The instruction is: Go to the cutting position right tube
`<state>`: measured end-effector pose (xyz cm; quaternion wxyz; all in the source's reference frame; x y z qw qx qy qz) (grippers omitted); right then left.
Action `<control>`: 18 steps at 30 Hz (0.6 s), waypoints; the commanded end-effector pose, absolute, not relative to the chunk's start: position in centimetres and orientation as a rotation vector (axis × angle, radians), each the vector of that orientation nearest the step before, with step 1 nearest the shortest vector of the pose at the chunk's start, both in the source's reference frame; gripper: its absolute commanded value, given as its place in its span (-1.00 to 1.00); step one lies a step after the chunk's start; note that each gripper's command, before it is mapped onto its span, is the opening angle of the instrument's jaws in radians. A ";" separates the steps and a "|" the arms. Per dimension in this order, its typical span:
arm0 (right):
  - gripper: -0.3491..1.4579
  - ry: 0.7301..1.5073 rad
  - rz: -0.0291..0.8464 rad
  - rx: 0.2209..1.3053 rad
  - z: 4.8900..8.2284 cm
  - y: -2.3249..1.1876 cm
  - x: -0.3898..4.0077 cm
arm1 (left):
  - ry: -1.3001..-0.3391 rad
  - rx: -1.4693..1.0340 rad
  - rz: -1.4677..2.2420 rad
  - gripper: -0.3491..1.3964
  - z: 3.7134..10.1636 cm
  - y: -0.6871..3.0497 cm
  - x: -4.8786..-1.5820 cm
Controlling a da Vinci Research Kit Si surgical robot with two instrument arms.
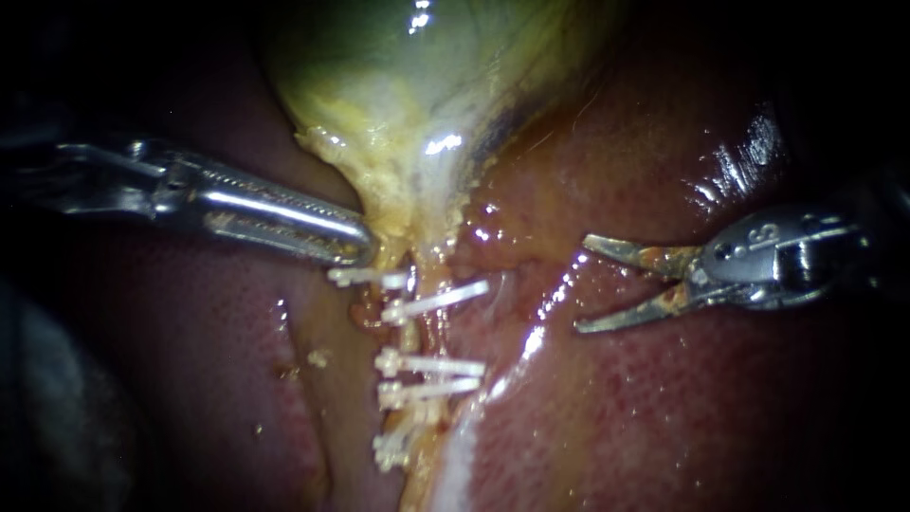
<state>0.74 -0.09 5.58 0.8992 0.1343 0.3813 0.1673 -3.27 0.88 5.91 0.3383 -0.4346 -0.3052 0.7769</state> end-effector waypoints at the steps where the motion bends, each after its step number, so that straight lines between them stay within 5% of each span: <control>1: 0.99 0.791 0.347 0.283 5.58 -0.09 0.74 | -0.797 -1.133 2.024 -1.00 5.89 0.88 -3.25; 13: 0.99 0.793 0.341 0.295 5.58 -0.10 0.74 | -0.747 -1.129 2.000 -1.00 5.39 1.33 -2.62; 18: 0.99 0.820 0.316 0.357 5.60 -0.12 0.79 | -0.737 -1.125 1.997 -1.00 5.41 1.32 -2.62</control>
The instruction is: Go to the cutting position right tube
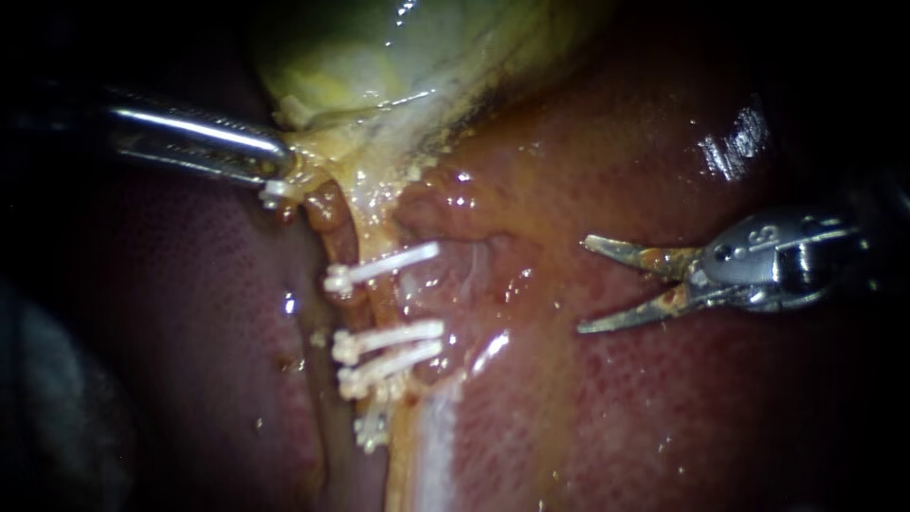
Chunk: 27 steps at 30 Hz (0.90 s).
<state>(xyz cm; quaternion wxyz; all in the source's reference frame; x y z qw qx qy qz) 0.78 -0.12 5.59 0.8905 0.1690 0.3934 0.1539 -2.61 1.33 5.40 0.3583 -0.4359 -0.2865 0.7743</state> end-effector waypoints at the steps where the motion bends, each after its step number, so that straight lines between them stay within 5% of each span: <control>1: 0.99 0.822 0.314 0.360 5.60 -0.13 0.80 | -0.734 -1.125 1.998 -1.00 5.43 1.31 -2.63; 27: 0.95 0.998 0.448 0.647 6.11 -0.38 1.72 | -0.727 -1.125 1.998 -1.00 5.45 1.28 -2.66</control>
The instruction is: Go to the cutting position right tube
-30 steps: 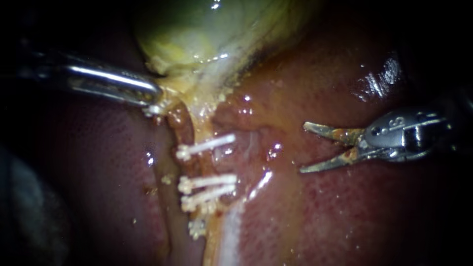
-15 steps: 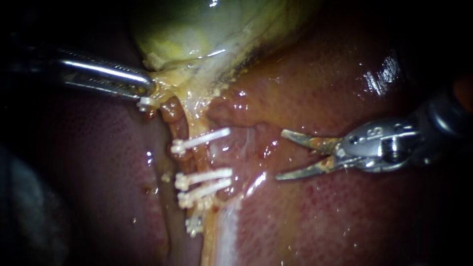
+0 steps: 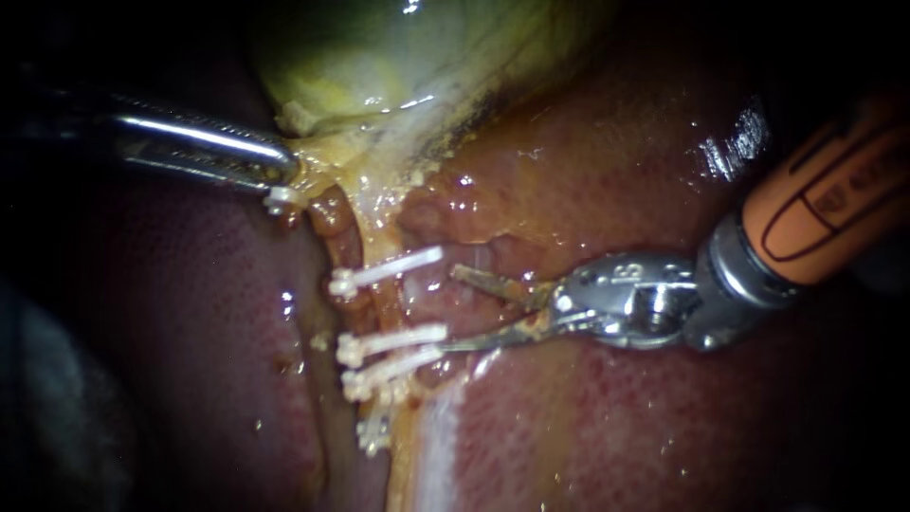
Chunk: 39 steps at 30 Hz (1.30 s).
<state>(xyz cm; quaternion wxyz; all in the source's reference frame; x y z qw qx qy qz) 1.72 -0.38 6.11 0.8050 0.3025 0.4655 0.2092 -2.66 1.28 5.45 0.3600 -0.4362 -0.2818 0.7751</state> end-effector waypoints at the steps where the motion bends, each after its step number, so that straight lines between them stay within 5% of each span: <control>1: 0.95 1.011 0.454 0.663 6.12 -0.37 1.75 | -0.727 -1.125 1.998 -1.00 5.45 1.28 -2.66; 27: 0.84 1.186 0.415 0.884 6.14 -0.36 2.40 | -0.725 -1.124 1.998 -1.00 5.46 1.28 -2.67; 39: 0.82 1.226 0.416 0.875 6.20 -0.35 2.79 | -0.724 -1.124 1.997 -1.00 5.46 1.28 -2.69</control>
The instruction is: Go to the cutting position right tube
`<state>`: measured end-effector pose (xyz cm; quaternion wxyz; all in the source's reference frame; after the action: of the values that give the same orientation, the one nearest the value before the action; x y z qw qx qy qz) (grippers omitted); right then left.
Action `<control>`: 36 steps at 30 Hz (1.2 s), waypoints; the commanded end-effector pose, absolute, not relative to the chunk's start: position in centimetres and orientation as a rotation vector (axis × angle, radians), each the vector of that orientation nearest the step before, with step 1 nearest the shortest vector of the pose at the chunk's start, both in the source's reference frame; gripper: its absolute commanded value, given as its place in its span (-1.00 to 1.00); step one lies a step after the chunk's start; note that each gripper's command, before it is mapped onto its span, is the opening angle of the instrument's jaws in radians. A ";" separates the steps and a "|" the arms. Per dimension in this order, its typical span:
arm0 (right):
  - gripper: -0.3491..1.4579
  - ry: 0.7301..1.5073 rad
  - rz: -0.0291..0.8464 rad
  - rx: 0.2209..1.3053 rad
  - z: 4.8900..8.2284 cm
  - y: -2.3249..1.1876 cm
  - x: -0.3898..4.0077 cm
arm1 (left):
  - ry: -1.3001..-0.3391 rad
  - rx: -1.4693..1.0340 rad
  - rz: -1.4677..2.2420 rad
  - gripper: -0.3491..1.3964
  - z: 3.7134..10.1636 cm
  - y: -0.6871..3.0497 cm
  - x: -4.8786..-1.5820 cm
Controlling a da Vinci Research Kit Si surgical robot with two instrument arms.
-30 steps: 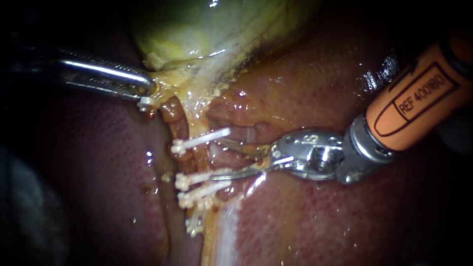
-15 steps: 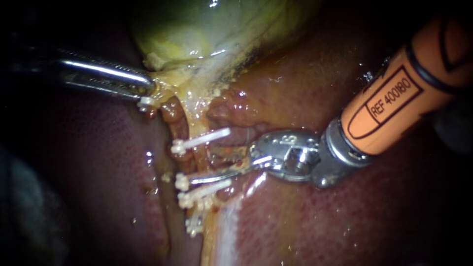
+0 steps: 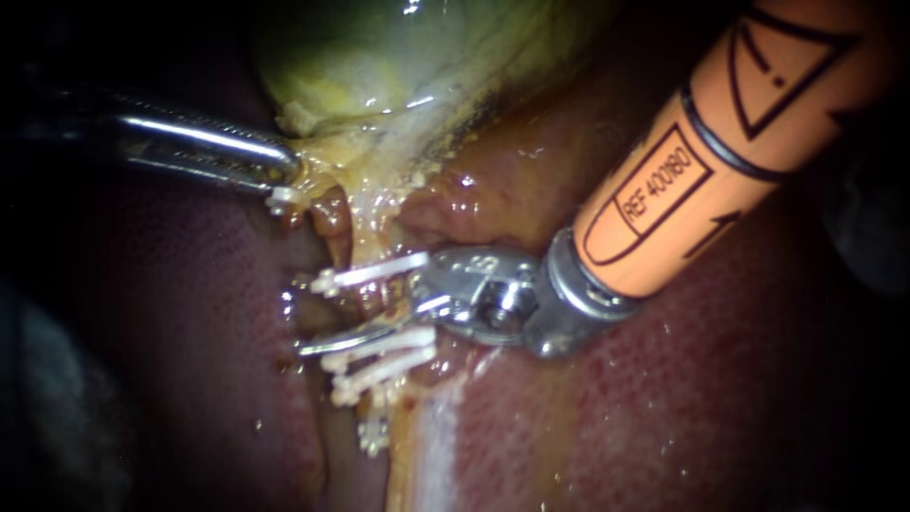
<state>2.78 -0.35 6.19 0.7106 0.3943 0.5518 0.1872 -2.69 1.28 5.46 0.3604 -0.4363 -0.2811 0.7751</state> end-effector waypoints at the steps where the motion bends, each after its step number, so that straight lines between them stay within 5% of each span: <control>1: 0.82 1.229 0.417 0.874 6.20 -0.36 2.80 | -0.728 -1.124 1.998 -1.00 5.46 1.28 -2.69; 11: 0.86 1.266 0.413 0.903 6.01 -0.46 2.84 | -0.728 -1.124 1.998 -1.00 5.46 1.28 -2.68; 25: 0.82 1.333 0.410 0.971 5.35 -0.44 2.87 | -0.728 -1.125 1.998 -1.00 5.47 1.28 -2.68; 36: 0.82 1.333 0.415 0.976 5.35 -0.43 2.86 | -0.728 -1.125 1.999 -1.00 5.48 1.28 -2.68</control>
<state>2.86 -0.43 5.34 0.6587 0.4305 0.5893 0.1831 -2.68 1.28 5.48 0.3596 -0.4362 -0.2823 0.7751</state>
